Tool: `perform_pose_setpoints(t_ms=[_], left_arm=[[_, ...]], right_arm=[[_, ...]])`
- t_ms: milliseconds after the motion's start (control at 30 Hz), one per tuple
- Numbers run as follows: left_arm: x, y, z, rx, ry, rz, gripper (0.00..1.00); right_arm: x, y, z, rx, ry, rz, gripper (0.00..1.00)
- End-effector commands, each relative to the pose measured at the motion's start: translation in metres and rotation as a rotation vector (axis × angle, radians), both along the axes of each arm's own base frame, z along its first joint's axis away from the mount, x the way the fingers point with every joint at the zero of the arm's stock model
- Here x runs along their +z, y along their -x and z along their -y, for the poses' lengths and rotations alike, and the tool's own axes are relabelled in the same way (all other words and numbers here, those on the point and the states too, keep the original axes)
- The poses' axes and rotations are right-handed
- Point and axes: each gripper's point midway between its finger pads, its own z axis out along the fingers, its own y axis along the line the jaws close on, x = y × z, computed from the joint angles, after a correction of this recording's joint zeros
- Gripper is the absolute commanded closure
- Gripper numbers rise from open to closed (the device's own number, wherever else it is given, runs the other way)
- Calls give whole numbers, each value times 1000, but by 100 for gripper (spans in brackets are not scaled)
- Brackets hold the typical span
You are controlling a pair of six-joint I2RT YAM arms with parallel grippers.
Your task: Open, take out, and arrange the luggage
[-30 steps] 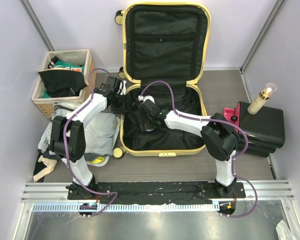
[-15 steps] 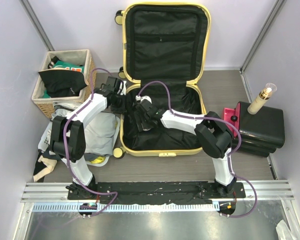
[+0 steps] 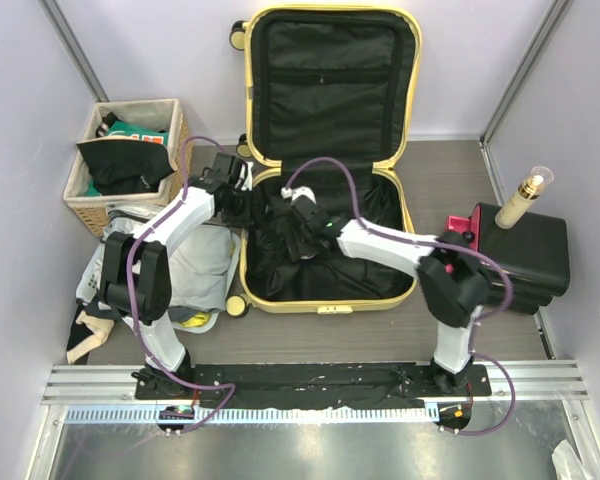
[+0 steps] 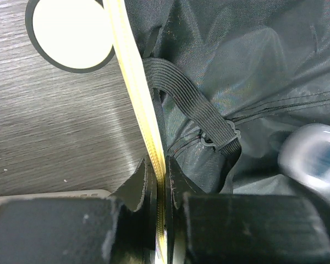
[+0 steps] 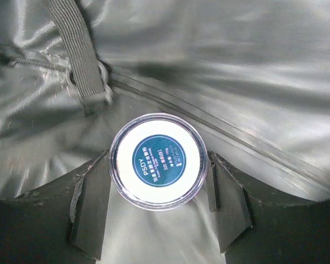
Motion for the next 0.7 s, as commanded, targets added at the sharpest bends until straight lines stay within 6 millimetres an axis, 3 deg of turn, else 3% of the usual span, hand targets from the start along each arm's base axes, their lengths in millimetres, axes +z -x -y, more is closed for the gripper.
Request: perform_pose_setpoints(t_ms=[0,33,100,133,367,467,667], left_arm=[[2,18,9,-101,11,-30,100],[0,18,9,-100,9,-33,100],[-2,18,8,-96,3,-39,100],[-4,18,8,-97,0,-44,100],[-4,18,7,-96,-1,-42,100],[-2,19,7,-96,0,-38,100],[-1,22,8,-95,9,-39,100]], right_arm=[[106,-3,41,-55,-39,194,99],[123,3,58,-81,-33,217,99],[129,9,85,-124,-4,222,99],[139,12,112,-184,13,238,99],[127,37,238,-446,126,200,99],[115,47,271,-516,161,172,99],[99,57,302,-592,183,133,99]])
